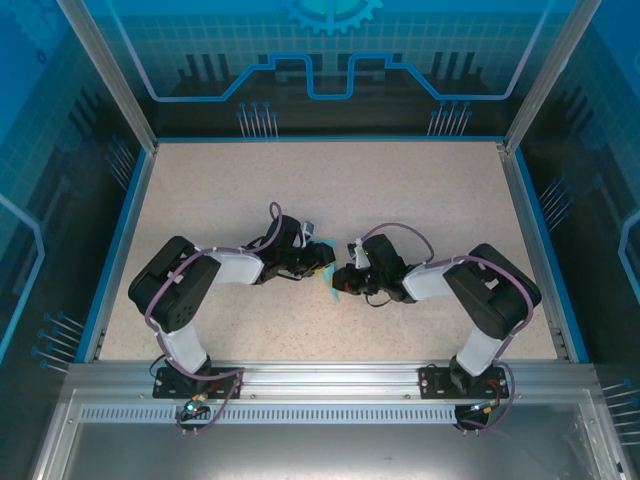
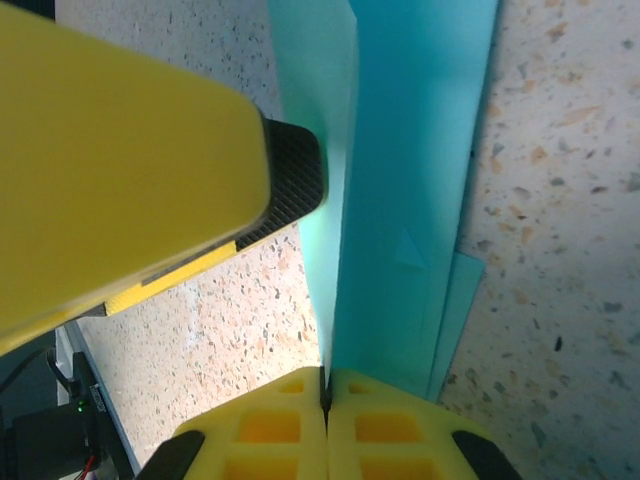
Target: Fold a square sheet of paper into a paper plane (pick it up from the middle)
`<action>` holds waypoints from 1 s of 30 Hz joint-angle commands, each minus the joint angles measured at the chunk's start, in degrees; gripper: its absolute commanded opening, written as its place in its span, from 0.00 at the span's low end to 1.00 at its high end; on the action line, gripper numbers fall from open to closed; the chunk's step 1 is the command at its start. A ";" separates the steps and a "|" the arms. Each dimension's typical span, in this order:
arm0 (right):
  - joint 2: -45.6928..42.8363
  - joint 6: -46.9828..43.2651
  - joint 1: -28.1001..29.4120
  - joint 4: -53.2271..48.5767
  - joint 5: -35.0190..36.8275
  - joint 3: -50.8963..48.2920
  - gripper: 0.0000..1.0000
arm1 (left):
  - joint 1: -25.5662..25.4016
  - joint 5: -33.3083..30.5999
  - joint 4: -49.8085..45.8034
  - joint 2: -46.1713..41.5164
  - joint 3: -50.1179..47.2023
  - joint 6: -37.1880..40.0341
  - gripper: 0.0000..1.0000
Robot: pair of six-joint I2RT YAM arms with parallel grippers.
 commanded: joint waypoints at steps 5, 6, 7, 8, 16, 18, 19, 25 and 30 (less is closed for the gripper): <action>2.43 2.28 -0.61 4.68 -3.36 -1.08 0.02 | 0.59 -0.67 -3.41 -5.82 0.70 1.99 0.41; 2.57 2.68 -0.72 5.19 -3.63 -1.23 0.02 | 0.58 -0.91 -3.86 -6.48 0.53 2.23 0.42; 2.74 3.18 -0.89 5.89 -3.96 -1.45 0.02 | 0.56 -1.17 -4.40 -7.14 0.41 2.47 0.42; 2.84 3.66 -1.08 6.82 -4.24 -1.78 0.02 | 0.55 -1.37 -4.88 -7.84 0.17 2.66 0.43; 4.42 9.02 -2.80 14.15 -5.70 -4.76 0.02 | 0.56 -2.20 -4.81 -10.62 -2.13 3.26 0.44; 4.97 9.79 -3.11 15.47 -6.09 -5.21 0.03 | 0.55 -1.72 -4.11 -10.34 -2.33 3.28 0.44; 5.27 10.10 -3.25 15.69 -6.39 -5.18 0.03 | 0.59 -1.45 -3.87 -10.10 -2.38 3.29 0.44; 6.61 11.29 -3.69 17.13 -7.46 -5.17 0.03 | 0.55 1.78 -0.61 -7.16 -1.88 3.17 0.43; 7.00 11.66 -3.93 17.11 -7.82 -5.26 0.03 | 0.54 3.46 2.05 -3.90 -0.85 2.72 0.43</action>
